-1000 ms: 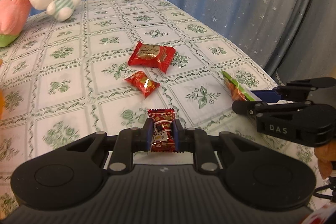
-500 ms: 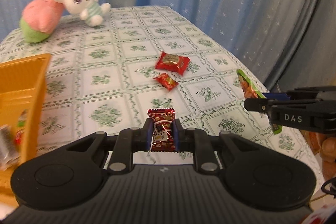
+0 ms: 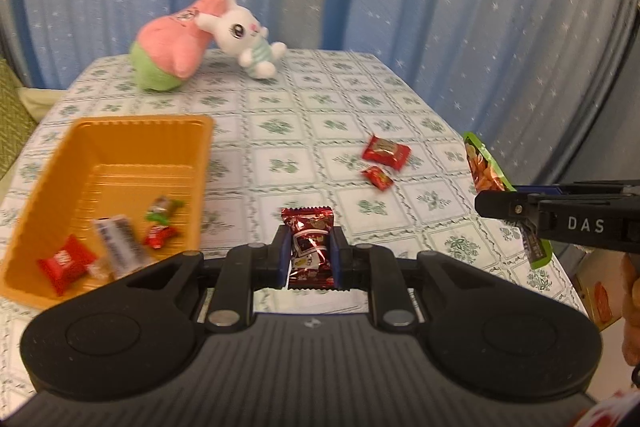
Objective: Organize snacks
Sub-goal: 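Carry the brown-red candy and clear packet over the tray with both tools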
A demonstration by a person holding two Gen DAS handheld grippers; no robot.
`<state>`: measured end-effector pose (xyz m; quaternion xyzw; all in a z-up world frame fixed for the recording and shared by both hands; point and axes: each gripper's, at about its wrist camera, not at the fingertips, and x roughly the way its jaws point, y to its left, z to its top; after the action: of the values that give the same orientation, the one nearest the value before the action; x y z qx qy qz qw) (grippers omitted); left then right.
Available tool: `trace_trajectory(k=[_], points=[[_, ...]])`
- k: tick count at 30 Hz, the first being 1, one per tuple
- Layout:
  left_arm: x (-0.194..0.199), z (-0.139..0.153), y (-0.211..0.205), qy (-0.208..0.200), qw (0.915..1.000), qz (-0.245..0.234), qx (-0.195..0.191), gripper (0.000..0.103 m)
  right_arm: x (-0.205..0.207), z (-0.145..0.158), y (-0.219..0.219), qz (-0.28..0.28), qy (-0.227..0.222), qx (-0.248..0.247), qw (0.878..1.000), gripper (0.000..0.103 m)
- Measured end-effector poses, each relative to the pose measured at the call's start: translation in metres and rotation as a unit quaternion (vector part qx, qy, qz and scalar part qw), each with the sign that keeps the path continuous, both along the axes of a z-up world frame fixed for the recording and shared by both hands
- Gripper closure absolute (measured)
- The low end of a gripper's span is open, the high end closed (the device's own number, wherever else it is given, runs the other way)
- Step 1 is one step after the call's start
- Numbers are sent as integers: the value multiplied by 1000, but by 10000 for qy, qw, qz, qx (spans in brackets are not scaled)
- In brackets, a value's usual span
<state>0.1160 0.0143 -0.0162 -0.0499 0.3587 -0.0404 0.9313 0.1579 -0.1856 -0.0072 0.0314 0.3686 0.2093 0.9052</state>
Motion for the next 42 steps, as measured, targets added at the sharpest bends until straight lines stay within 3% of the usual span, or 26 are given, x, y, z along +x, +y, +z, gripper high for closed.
trace_trajectory(k=[7,22,42], points=[[-23,15,29,-104,9997,229,-29,85,-23,17,42,323,-61,151,9993,73],[-53,27,92,-156,9975,688,-17,85,-42,16,115,832,87,291,9961,73],[-33,16,149,-5,9956,934,94,85,-19,0,180,1110,288,374,9927,73]])
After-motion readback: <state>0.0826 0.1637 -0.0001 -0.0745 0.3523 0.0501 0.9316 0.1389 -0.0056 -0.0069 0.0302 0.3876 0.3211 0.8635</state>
